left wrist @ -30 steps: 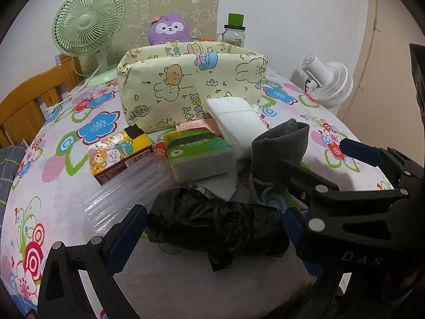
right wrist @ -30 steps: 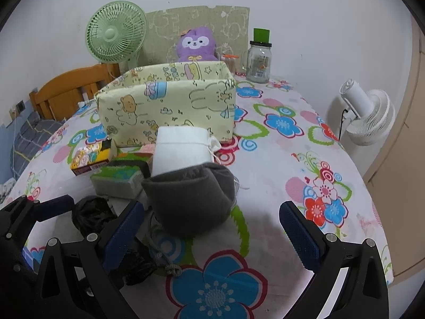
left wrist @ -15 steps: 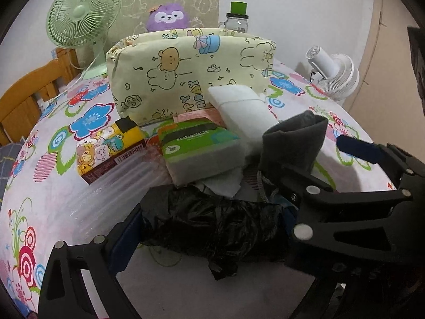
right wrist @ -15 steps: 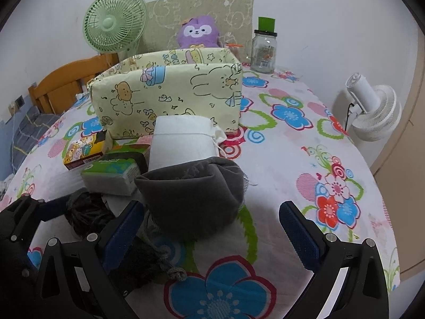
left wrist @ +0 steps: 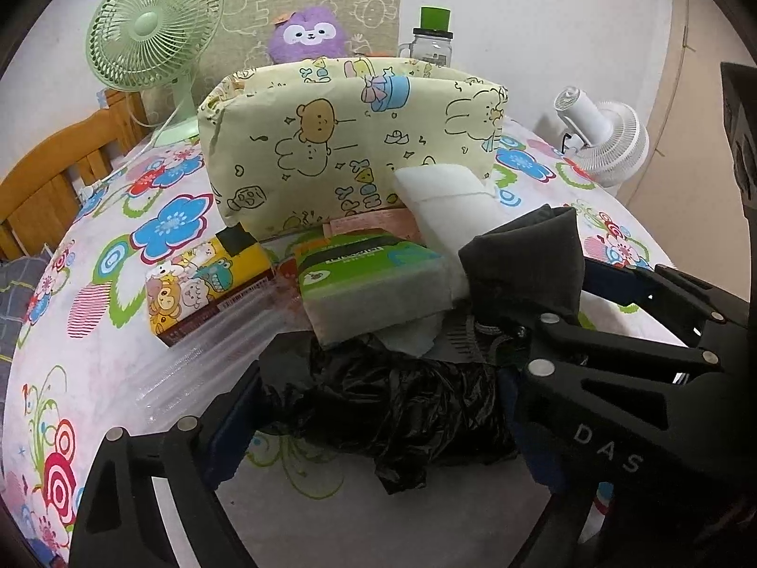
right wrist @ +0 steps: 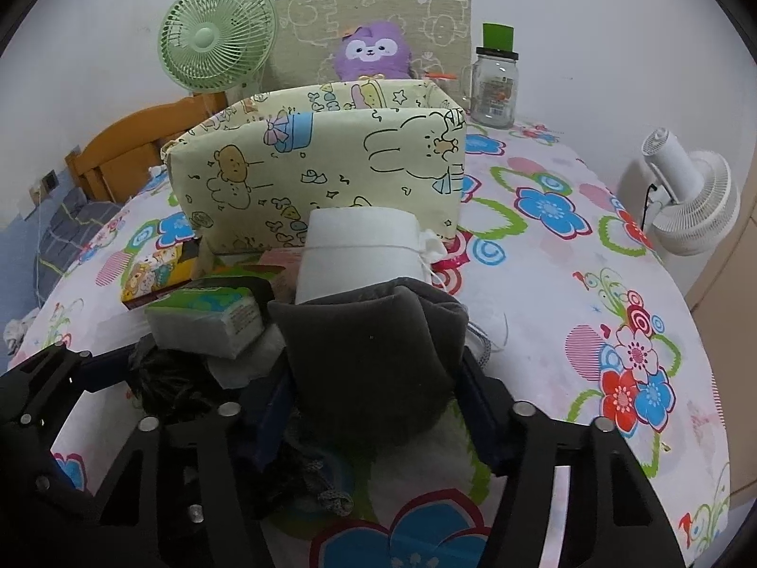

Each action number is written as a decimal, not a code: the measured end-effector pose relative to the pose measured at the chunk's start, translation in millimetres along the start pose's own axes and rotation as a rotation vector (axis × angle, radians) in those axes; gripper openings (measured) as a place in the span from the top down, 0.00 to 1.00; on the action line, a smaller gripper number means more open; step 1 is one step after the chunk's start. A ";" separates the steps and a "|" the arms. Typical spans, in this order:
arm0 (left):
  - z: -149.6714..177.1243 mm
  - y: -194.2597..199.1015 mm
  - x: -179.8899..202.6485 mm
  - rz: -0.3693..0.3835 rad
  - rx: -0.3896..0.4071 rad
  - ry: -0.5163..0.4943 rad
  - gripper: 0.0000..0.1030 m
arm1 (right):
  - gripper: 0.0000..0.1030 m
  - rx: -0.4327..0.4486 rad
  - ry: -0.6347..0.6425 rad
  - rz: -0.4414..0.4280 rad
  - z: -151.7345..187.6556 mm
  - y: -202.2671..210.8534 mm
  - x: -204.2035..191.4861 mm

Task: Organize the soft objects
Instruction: 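Grasp the black wrapped umbrella with the left tool while the right tool grasps the grey cloth, then lift the black umbrella with the left tool while the right tool carries the grey cloth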

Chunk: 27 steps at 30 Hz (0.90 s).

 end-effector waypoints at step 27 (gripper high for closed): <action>-1.0 47.1 -4.4 -0.035 0.095 0.031 0.11 | 0.51 0.110 -0.020 0.010 4.7 58.0 -3.7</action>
Point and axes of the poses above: each gripper's, at about its wrist camera, not at the fingertips, and y roughly against the way its jaws point, x to its right, z to its underside, the point moved 2 cm from there along -y, roughly the way its jaws point, and after that the axes turned 10 degrees about -x, right-handed, at the moved point
